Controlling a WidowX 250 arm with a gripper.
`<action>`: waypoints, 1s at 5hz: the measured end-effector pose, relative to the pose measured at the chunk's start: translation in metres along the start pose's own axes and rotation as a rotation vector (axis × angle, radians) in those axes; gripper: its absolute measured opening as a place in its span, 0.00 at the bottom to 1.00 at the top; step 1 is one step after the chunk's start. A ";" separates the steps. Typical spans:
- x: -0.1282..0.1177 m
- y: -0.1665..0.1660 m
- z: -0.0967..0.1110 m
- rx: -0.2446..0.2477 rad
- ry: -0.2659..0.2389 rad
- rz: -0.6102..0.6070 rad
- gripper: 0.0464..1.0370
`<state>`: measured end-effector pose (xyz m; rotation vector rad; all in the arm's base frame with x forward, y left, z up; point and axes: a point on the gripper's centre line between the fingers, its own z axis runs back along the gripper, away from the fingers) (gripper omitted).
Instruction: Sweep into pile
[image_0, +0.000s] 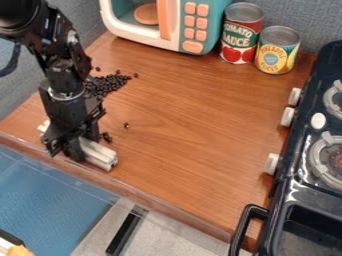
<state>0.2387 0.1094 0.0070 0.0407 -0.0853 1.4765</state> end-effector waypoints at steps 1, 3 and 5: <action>0.007 -0.009 -0.001 -0.007 -0.006 0.024 0.35; 0.014 -0.018 -0.001 -0.007 -0.017 0.056 0.35; 0.021 -0.030 -0.002 -0.014 -0.030 0.086 0.35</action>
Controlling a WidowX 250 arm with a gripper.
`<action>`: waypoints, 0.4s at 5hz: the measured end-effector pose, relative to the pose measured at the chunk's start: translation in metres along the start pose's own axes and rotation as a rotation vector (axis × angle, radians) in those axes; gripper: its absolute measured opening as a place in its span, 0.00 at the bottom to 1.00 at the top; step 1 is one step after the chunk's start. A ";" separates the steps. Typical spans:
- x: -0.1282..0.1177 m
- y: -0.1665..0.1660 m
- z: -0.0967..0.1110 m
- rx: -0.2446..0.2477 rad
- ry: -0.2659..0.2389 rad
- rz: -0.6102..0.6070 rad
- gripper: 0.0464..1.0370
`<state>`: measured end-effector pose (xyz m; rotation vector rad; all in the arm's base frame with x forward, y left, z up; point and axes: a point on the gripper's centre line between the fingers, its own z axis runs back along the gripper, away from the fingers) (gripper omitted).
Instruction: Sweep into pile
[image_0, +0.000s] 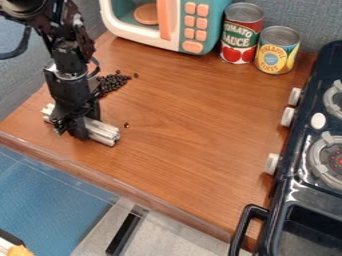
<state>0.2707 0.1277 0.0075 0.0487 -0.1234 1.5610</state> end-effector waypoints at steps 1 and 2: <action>0.001 -0.007 0.000 -0.001 -0.009 0.002 0.35; 0.000 -0.015 0.000 -0.007 -0.020 -0.001 0.35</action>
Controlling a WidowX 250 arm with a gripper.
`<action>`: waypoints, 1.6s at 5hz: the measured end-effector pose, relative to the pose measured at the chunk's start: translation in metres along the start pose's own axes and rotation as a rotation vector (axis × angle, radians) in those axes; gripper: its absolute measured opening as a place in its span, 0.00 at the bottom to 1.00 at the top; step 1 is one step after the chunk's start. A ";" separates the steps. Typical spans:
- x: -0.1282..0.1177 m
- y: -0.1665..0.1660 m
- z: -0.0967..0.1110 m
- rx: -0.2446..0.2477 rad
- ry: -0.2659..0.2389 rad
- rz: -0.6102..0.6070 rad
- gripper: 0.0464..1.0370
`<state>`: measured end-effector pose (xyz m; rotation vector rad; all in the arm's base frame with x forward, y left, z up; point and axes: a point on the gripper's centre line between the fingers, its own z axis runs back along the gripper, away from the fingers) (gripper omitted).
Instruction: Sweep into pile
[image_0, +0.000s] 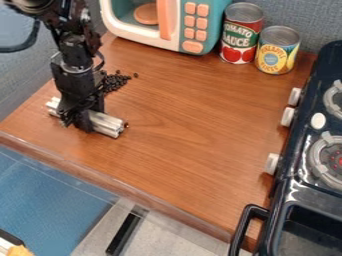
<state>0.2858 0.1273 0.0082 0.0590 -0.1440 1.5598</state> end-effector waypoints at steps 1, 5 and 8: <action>-0.004 -0.010 0.000 -0.009 -0.005 -0.005 0.35; 0.003 -0.040 -0.001 -0.020 -0.046 0.022 0.35; 0.009 -0.061 -0.003 -0.030 -0.062 0.025 0.35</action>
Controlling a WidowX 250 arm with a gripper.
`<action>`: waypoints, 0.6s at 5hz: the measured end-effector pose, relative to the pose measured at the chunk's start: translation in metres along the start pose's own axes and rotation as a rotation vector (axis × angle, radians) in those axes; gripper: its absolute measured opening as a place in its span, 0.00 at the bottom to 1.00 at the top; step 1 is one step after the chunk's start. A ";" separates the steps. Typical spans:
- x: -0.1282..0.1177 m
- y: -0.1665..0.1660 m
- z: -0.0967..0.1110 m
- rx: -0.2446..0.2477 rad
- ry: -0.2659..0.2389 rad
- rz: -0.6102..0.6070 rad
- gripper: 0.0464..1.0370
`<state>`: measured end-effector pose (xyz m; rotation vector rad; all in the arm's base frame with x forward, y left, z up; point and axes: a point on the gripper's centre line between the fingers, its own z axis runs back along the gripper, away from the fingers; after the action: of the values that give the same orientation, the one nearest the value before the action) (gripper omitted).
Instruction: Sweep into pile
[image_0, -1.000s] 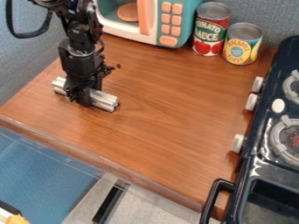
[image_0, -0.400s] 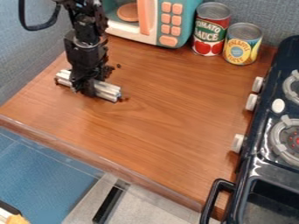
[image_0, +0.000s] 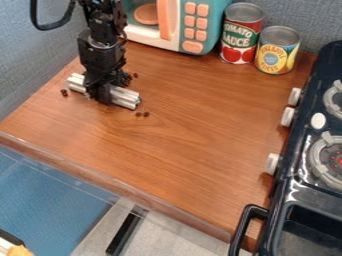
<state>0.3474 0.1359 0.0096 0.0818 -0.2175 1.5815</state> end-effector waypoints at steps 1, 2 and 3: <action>0.000 -0.006 -0.001 -0.002 -0.003 0.002 0.35; -0.002 -0.011 -0.002 -0.004 -0.007 -0.005 0.35; -0.004 -0.017 -0.003 -0.004 -0.010 -0.010 0.35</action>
<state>0.3650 0.1328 0.0071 0.0871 -0.2277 1.5709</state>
